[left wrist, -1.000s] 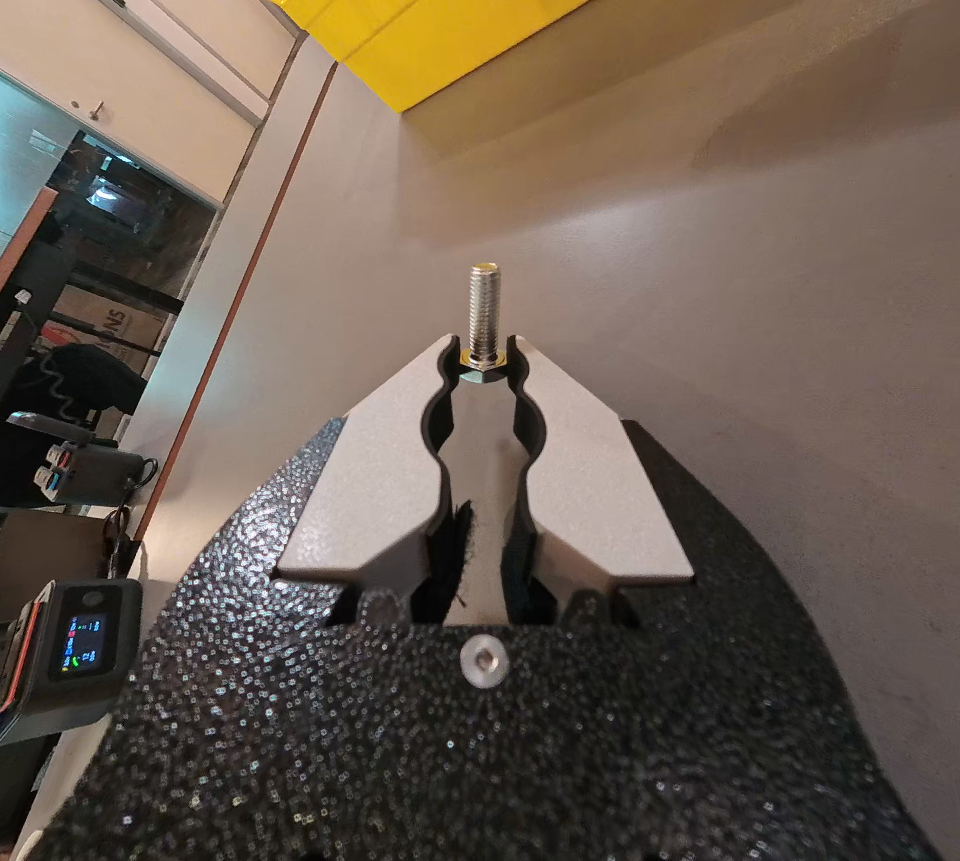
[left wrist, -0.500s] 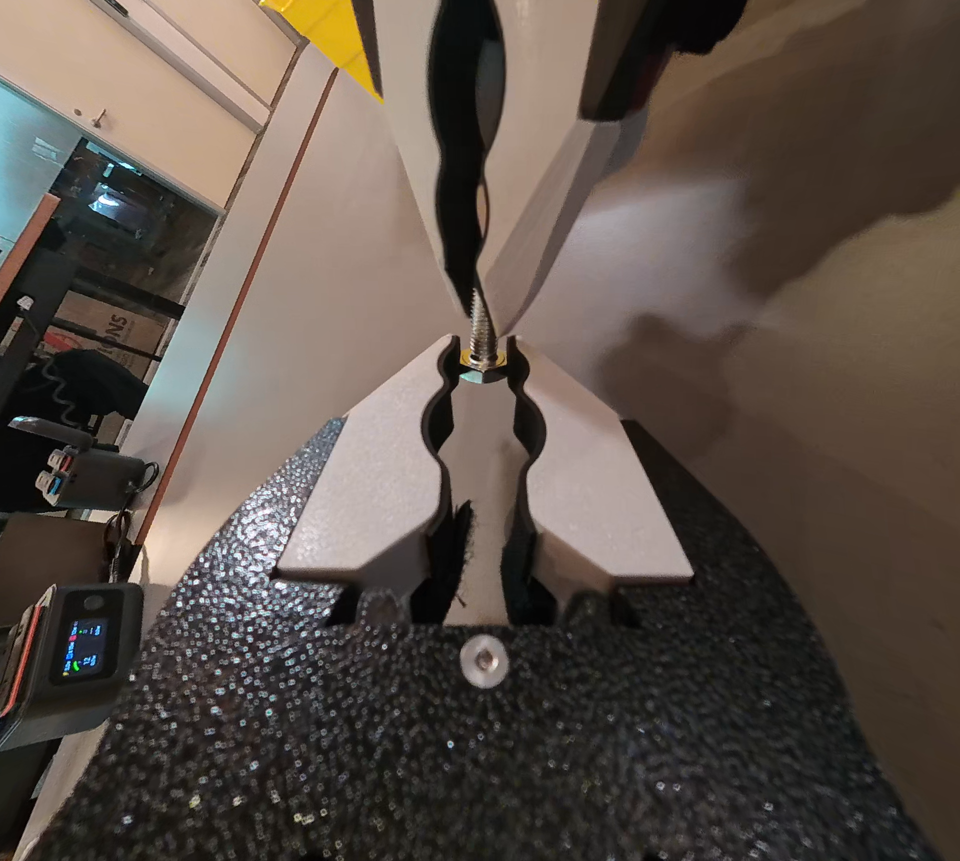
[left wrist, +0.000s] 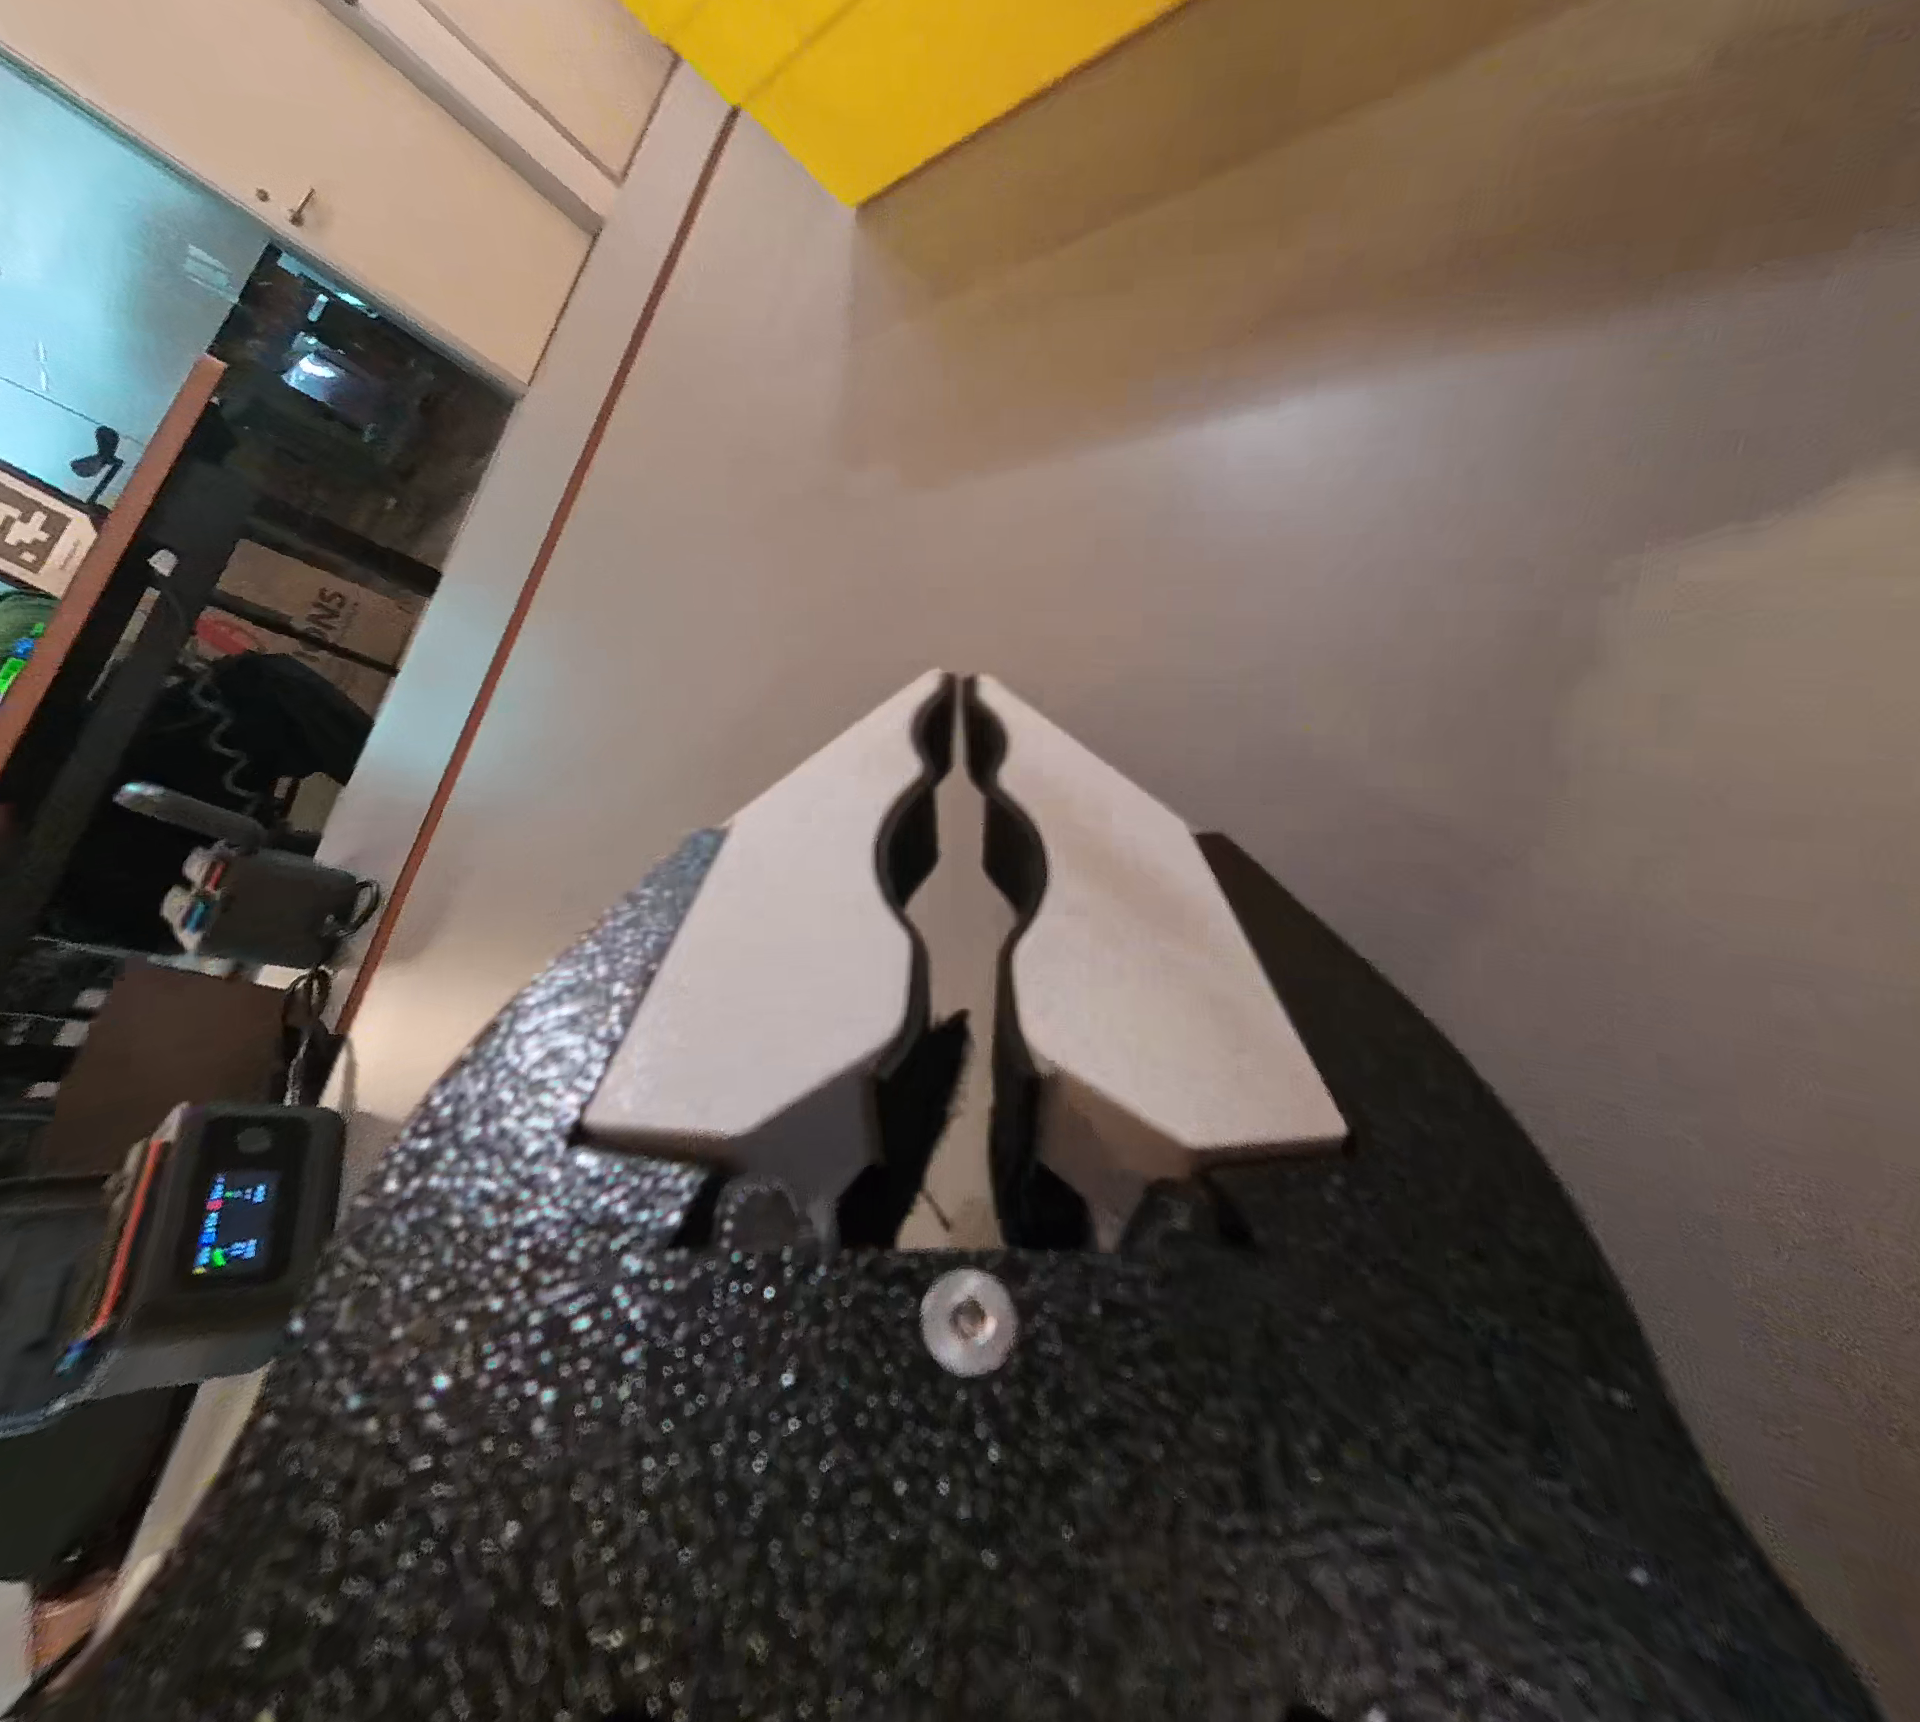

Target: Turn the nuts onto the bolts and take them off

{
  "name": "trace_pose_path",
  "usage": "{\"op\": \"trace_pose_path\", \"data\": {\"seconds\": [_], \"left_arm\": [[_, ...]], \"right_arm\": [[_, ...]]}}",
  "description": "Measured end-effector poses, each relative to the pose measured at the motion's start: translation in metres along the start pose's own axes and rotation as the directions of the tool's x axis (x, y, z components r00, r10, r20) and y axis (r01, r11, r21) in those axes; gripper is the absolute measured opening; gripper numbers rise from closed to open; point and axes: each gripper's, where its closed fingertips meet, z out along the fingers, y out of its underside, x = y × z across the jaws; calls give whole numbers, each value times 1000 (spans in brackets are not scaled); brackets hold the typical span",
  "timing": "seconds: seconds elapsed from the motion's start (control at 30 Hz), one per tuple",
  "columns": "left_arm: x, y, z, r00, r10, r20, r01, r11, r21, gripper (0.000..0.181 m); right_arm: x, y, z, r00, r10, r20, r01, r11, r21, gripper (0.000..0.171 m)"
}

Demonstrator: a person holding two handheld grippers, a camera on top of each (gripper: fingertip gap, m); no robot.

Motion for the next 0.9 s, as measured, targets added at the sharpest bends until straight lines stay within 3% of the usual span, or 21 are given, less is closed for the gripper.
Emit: {"op": "trace_pose_path", "data": {"seconds": [0.13, 0.27, 0.4, 0.57, 0.63, 0.73, 0.83, 0.9], "left_arm": [[-2, 2, 2, 999, 18, 31, -17, 1000, -14, 0], [-2, 1, 2, 999, 25, 31, -25, 1000, -10, 0], [-2, 1, 2, 999, 26, 30, -26, 1000, -9, 0], [-2, 1, 1, 999, 30, 32, -30, 1000, -8, 0], [-2, 1, 1, 999, 29, 31, -29, 1000, -8, 0], [-2, 2, 1, 999, 26, 29, -26, 1000, -8, 0], [-2, 2, 1, 999, 31, 34, -31, 999, -9, 0], [-2, 2, 1, 999, 30, 36, -30, 999, -11, 0]], "right_arm": [[77, 78, -2, 987, 135, -83, -156, 917, -368, 9], [106, 153, 23, 965, 257, -52, -235, 761, -604, 8], [107, 197, 38, 946, 321, -36, -248, 652, -716, 11], [107, 212, 36, 934, 353, -53, -271, 605, -749, 16], [111, 195, 28, 941, 328, -83, -288, 648, -705, 16], [112, 128, 18, 947, 276, -162, -320, 808, -495, 13], [84, 33, 14, 944, 286, -164, -301, 950, -82, 12], [62, -23, 10, 932, 328, -156, -283, 925, 253, 12]]}}
